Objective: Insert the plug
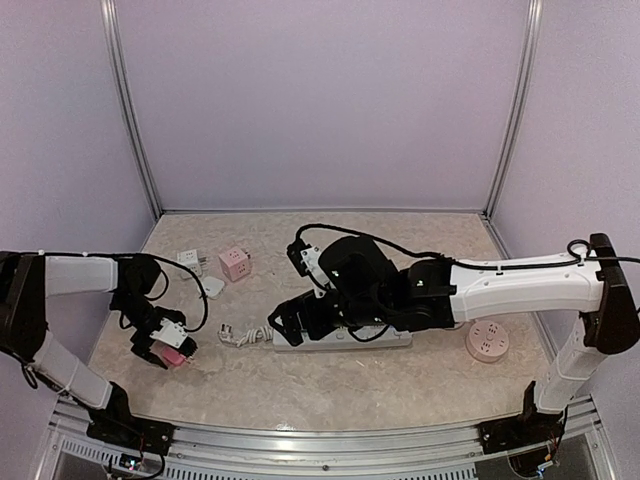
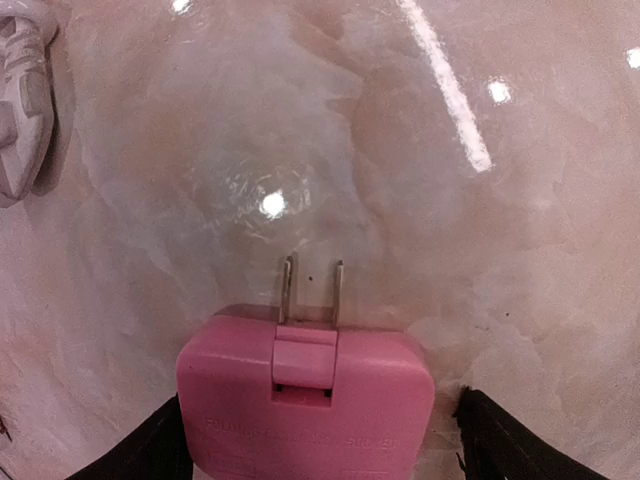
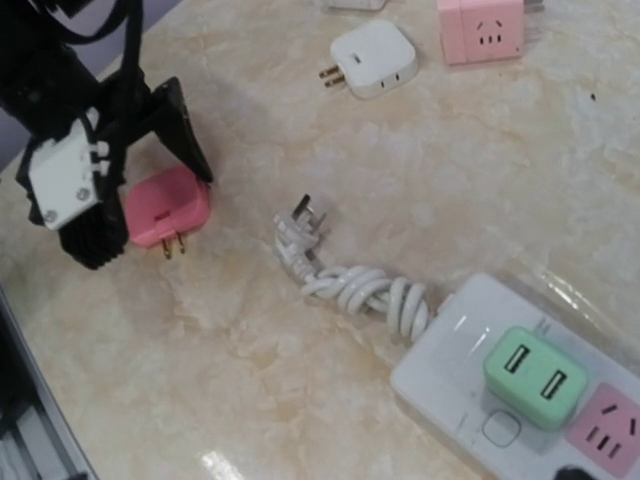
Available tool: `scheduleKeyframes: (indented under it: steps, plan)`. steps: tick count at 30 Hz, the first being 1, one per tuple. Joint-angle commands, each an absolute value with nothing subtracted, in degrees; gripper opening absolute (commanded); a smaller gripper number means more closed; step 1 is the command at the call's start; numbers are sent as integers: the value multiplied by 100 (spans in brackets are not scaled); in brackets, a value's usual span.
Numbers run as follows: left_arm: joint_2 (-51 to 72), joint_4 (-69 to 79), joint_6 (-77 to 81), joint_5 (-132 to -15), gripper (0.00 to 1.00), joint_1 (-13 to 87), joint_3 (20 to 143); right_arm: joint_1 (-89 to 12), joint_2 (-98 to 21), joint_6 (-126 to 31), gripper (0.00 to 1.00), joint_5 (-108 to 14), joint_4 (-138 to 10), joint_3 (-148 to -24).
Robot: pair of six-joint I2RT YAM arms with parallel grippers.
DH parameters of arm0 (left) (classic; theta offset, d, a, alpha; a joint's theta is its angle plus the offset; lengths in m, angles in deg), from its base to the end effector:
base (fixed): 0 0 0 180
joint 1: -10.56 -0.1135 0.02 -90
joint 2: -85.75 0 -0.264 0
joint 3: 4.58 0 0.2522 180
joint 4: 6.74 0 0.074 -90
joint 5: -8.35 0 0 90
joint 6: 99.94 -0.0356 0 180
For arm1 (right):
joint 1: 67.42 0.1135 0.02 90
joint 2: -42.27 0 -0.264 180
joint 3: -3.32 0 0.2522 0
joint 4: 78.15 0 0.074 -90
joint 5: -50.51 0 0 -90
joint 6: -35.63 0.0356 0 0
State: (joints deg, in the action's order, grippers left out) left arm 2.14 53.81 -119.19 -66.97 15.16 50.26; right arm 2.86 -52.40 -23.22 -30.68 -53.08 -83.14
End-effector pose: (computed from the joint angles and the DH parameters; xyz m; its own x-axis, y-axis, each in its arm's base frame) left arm 0.2116 -0.0261 0.1460 0.4047 0.8837 -0.2353 0.9144 -0.3935 0.0947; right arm 0.1342 0.3581 0.2807 -0.6173 -0.2072 -0.7589 -0.6634 0.6557 0.3605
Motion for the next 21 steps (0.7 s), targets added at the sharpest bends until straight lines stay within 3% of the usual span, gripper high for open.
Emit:
scheduleKeyframes:
  steps: [1,5,12,16,21]
  plan:
    - [51,5045,-11939,-6832,82,1690,4899,199,-5465,-2268,100,-3097,-5096,-8464]
    - [257,5110,-11978,-6845,69,1854,4764,166,-5519,-2264,100,-3117,-5128,-8449]
    - [883,5180,-11716,-6540,37,2093,4645,-26,-5428,-1827,100,-3060,-5096,-8268]
    - [1467,5305,-11236,-6319,32,2291,4854,-212,-5234,-1494,100,-3026,-5161,-8018]
    - [1754,6151,-9695,-6466,29,2596,6070,-367,-4929,-1486,100,-3038,-5193,-8028]
